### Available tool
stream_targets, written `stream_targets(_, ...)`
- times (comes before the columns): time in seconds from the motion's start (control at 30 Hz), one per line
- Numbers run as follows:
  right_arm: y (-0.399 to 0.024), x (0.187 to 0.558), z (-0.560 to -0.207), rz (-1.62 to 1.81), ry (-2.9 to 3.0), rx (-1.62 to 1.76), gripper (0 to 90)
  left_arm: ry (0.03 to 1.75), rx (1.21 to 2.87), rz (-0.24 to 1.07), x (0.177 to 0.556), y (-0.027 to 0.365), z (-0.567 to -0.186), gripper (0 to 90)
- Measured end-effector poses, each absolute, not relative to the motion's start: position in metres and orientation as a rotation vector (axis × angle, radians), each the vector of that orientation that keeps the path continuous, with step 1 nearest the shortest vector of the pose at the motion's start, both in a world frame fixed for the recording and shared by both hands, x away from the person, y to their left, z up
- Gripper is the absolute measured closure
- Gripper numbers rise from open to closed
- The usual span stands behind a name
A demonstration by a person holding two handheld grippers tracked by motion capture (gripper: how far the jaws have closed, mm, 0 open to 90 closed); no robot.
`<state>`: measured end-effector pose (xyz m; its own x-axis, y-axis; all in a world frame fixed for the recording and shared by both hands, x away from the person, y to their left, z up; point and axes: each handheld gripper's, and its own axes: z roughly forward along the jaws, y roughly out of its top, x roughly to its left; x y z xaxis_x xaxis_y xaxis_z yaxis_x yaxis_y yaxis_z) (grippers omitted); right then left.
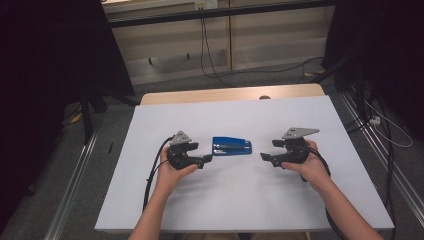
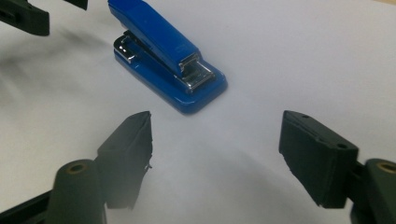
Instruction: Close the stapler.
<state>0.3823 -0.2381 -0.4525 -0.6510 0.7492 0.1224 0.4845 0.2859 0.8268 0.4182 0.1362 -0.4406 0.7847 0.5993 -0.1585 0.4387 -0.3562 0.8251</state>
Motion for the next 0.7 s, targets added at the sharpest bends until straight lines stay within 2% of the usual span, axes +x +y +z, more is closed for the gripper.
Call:
stream_targets(0.23,-0.240,0.368,-0.451,1.307,2.260,1.122,20.3,0.787,1.987,0.217,0.410,0.149,-0.436,14.3)
stream_targets(0.7,-0.247,0.340,-0.450,1.306,2.274,1.097,18.1,0.786,1.998,0.244,0.394,0.168,-0.433,11.8)
